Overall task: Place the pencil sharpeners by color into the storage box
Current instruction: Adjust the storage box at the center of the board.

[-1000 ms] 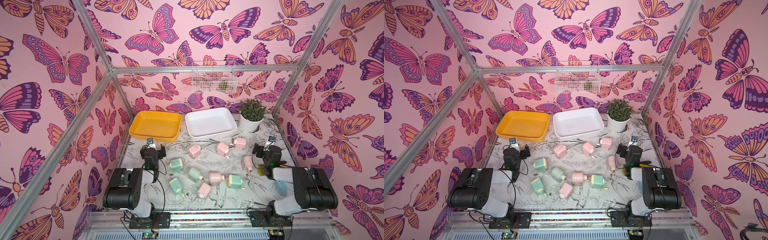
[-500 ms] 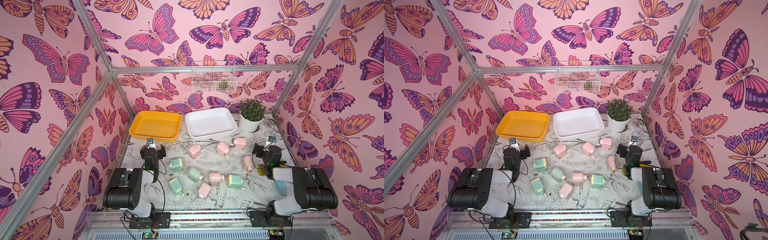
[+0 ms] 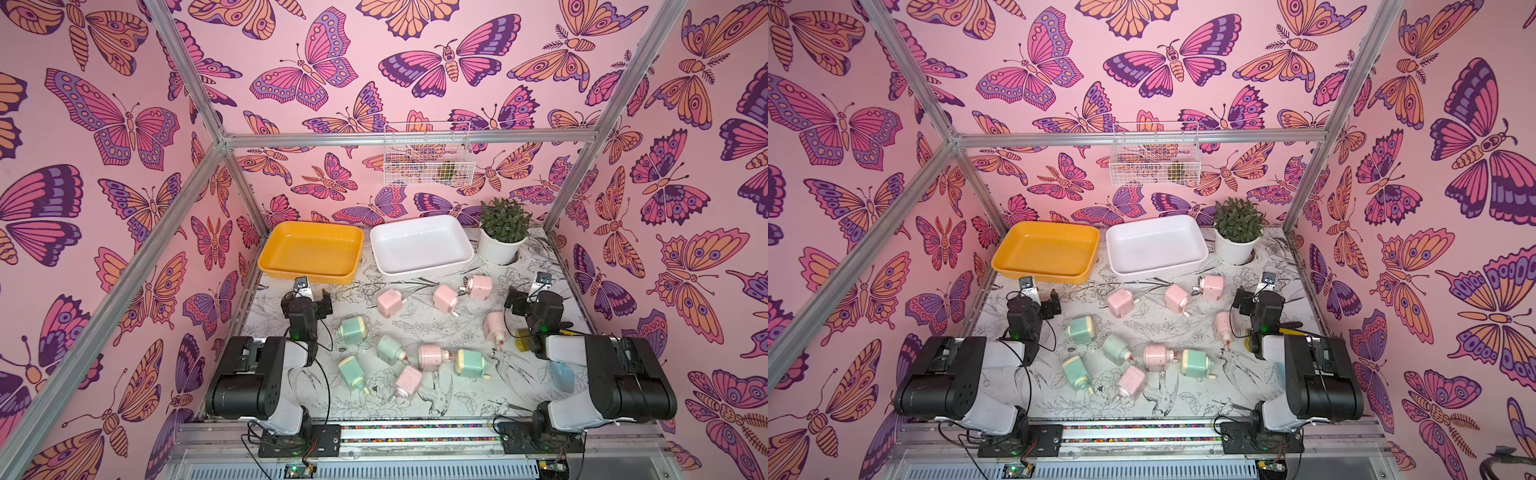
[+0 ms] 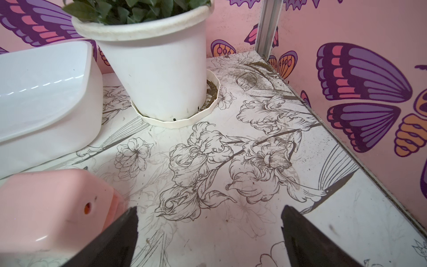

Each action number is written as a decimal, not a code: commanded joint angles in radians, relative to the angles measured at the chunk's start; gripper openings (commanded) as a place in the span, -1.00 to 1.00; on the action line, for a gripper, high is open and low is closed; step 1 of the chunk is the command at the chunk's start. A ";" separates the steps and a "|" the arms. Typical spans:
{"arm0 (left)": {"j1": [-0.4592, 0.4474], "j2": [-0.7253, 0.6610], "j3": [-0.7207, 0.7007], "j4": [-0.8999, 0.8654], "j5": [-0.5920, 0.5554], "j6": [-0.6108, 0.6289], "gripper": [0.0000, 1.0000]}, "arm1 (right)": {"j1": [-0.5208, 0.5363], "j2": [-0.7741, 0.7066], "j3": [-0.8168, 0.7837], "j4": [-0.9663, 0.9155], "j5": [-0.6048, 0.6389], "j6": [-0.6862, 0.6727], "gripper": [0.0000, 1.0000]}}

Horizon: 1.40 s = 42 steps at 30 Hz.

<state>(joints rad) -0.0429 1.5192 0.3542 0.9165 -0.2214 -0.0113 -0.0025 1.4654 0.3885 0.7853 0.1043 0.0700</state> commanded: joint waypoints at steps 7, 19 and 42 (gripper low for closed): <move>-0.125 -0.319 0.100 -0.416 -0.183 -0.013 1.00 | 0.013 -0.233 0.145 -0.355 0.087 0.106 0.98; -0.278 -0.398 0.424 -0.899 -0.208 -0.486 1.00 | 0.014 -0.210 0.311 -0.389 -0.387 0.489 0.98; -0.373 0.535 1.348 -1.440 0.036 -0.528 0.64 | 0.089 0.021 0.656 -0.920 -0.456 0.495 0.98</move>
<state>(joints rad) -0.4191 1.9923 1.6329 -0.4263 -0.2306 -0.5507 0.0803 1.5173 1.0218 -0.0650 -0.3737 0.6048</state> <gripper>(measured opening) 0.832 0.990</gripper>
